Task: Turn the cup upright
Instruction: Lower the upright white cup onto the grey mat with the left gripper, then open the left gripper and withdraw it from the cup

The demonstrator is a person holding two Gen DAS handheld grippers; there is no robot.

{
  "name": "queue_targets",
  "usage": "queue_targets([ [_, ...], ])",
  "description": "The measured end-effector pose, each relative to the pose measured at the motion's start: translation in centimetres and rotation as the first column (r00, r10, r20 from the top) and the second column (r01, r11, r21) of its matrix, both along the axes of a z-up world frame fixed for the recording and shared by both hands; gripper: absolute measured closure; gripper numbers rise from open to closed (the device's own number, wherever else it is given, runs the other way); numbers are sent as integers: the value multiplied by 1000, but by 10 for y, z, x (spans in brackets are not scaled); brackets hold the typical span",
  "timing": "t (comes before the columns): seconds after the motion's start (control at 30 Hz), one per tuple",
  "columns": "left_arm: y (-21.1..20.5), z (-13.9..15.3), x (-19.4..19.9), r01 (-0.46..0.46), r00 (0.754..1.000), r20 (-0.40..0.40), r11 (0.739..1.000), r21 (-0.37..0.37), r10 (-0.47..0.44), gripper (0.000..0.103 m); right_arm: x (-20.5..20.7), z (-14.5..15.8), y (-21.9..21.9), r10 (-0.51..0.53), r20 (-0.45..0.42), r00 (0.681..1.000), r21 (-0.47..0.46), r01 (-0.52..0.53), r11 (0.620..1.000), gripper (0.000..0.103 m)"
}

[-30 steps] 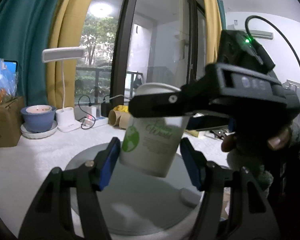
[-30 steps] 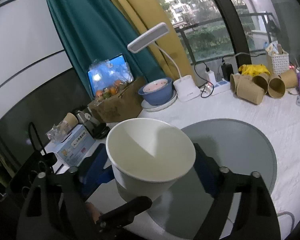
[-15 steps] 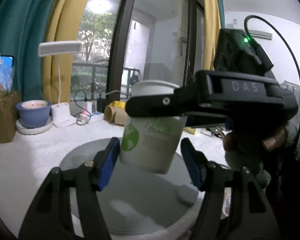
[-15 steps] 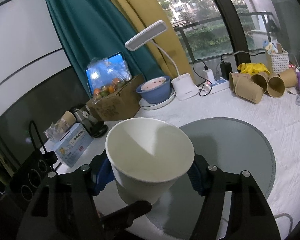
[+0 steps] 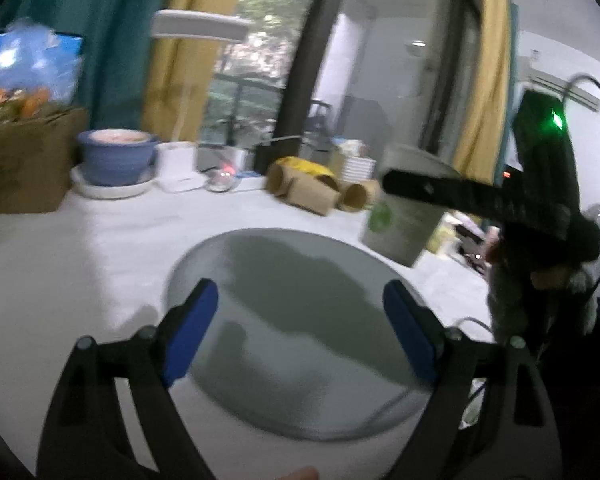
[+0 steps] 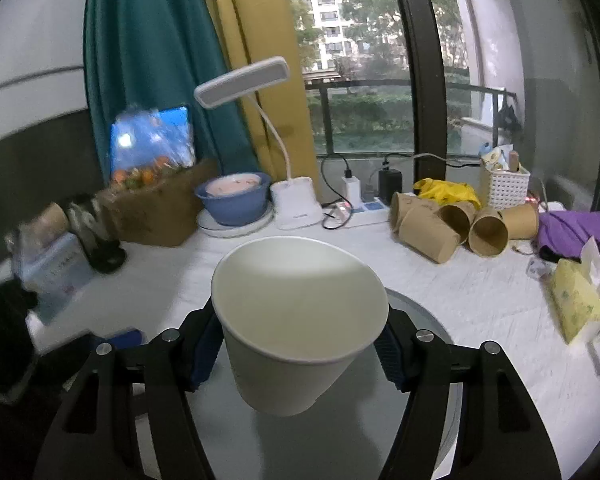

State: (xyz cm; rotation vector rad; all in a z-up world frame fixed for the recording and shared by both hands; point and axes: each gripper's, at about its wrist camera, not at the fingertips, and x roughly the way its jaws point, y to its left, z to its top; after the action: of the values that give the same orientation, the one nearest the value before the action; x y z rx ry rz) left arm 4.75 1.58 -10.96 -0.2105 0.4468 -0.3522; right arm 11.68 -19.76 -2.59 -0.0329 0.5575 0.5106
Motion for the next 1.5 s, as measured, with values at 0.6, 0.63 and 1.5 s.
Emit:
queue_targets([
  [0.6,48,-17,43,-206,969,-142,978,-28,200,17,54,-58,40,-86,27,996,-236,90,968,34],
  [0.63,47,-18,45,-201,970,-149,979,-31,194,17,56,-59,41,-87,20,996,-243,89,966,34],
  [1.5,29,-18,51,-183,969,-167,983,-9,179,4,63,-72,33,-78,-140,987,-198,49,979,30],
])
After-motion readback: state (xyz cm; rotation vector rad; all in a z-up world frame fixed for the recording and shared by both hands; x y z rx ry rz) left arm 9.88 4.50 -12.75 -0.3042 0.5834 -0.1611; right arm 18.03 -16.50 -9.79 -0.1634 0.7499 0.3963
